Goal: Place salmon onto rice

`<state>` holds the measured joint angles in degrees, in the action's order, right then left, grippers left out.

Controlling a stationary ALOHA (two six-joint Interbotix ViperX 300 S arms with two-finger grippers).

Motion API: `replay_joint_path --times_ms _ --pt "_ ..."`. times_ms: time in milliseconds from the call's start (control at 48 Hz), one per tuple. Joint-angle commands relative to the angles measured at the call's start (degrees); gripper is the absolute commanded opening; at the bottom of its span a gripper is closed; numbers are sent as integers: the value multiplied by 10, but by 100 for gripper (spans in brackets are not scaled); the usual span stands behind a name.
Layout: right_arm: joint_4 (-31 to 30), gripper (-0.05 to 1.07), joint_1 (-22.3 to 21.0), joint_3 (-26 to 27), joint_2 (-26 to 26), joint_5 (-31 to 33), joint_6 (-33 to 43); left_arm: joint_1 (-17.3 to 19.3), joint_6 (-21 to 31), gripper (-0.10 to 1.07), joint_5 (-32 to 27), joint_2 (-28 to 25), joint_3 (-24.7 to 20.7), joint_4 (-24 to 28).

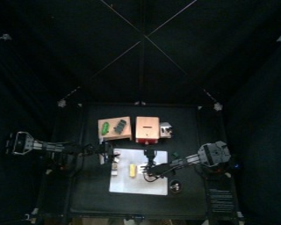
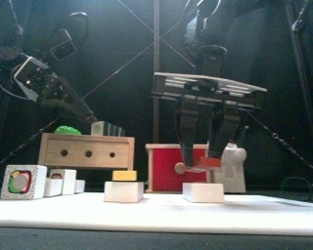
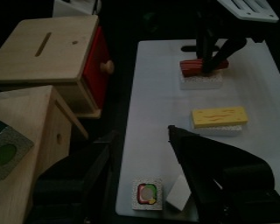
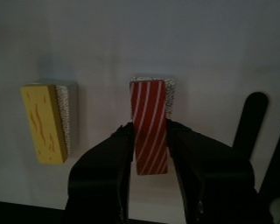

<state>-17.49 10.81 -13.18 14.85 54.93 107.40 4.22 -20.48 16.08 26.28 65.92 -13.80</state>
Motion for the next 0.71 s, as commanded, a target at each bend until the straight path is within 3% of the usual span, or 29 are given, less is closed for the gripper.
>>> replay_joint_path --times_ms 0,417,688 --pt "-1 63 1 13 -9 2 -1 -1 -1 87 2 1 -7 0" --pt "-2 65 1 14 2 2 -2 -1 0 87 1 2 -8 1" --pt "-5 72 1 14 2 2 -3 -1 -1 87 2 2 -8 1"
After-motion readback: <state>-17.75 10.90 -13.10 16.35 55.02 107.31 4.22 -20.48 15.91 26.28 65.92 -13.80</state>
